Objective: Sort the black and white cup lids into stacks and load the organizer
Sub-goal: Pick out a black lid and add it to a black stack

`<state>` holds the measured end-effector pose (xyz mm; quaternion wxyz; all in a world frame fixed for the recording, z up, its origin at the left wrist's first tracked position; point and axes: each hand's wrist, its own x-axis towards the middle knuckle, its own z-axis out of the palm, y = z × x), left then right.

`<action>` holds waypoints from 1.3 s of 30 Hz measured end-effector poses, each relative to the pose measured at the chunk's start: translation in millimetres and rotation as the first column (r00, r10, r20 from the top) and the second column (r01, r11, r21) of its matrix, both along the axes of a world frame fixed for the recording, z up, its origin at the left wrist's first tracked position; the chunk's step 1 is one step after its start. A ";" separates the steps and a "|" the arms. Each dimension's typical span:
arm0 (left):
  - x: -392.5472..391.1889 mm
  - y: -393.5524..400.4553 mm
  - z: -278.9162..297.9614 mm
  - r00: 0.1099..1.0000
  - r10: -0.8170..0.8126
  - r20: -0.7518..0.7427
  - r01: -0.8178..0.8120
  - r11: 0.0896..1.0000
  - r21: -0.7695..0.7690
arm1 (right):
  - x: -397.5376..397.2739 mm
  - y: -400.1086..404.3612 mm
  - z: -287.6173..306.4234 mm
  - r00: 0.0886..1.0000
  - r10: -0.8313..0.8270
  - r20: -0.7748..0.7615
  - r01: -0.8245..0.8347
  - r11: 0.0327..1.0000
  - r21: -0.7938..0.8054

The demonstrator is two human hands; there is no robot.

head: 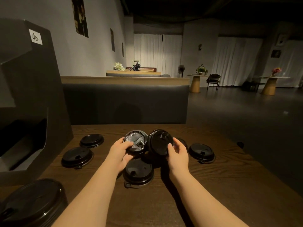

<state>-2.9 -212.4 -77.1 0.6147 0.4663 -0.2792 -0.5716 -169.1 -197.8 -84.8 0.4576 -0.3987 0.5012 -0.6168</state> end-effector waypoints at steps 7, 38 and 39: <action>-7.9 14.1 7.6 0.977 -0.078 -0.201 0.072 0.997 -0.038 | 15.4 0.4 -7.9 0.965 0.261 -0.028 -0.257 0.962 0.091; -13.5 0.4 -1.3 0.977 -0.205 0.054 0.208 0.976 -0.068 | 1.5 -2.0 -7.4 0.994 0.019 -0.108 -0.028 0.996 -0.082; -12.7 -0.3 -2.5 0.973 -0.215 0.079 0.221 0.973 -0.066 | 2.4 -1.5 -8.4 0.992 0.016 -0.122 -0.027 0.995 -0.097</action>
